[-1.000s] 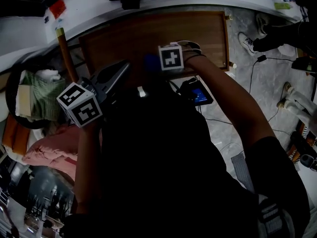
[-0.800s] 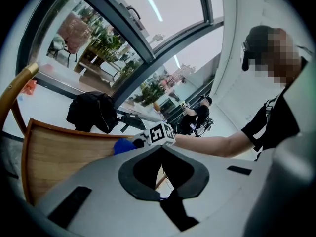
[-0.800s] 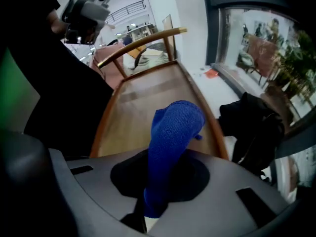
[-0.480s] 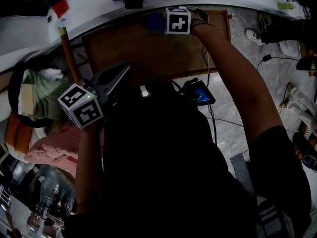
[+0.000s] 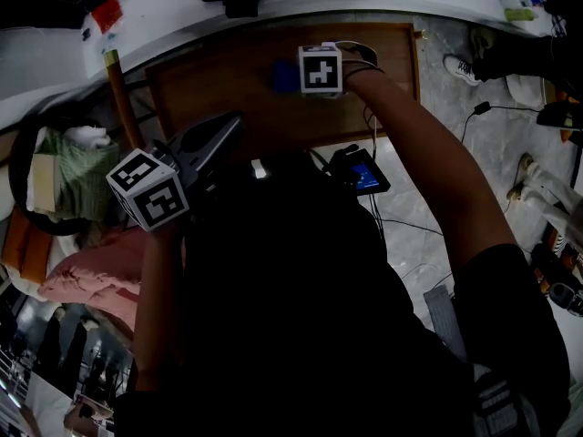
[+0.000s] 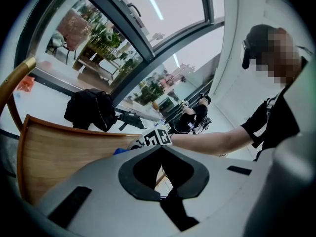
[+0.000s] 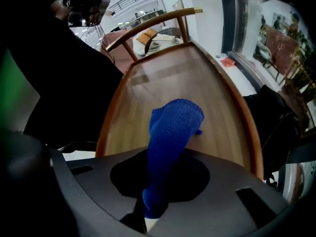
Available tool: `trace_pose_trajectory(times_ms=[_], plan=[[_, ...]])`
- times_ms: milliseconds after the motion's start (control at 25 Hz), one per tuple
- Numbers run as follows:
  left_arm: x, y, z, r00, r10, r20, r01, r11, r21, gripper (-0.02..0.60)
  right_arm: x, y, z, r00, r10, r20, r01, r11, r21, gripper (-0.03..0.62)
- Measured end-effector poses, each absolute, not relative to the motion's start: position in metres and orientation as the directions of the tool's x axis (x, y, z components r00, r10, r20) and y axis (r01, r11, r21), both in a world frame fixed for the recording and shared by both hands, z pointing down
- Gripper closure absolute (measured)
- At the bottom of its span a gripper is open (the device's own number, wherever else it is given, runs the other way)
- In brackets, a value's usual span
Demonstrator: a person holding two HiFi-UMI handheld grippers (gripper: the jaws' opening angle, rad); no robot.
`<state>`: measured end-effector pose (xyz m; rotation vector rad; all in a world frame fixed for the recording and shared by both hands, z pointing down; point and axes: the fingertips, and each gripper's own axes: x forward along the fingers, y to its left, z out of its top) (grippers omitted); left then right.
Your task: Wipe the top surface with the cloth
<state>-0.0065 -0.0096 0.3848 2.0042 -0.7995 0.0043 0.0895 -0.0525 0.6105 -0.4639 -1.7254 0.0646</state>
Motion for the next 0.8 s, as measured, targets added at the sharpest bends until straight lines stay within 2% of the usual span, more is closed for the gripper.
trace_pose_trajectory(times_ms=[200, 800], plan=[[-0.008, -0.010, 0.388, 0.787, -0.530, 0.316, -0.539, -0.339, 0.771, 0.571, 0.098, -0.014, 0.612, -0.114, 0.364, 0.925, 0.309, 0.898, -0.315, 0.533], [-0.001, -0.015, 0.396, 0.802, -0.514, 0.305, -0.519, -0.345, 0.782, 0.571, 0.117, 0.070, 0.616, -0.044, 0.520, 0.853, 0.300, 0.821, -0.486, 0.533]])
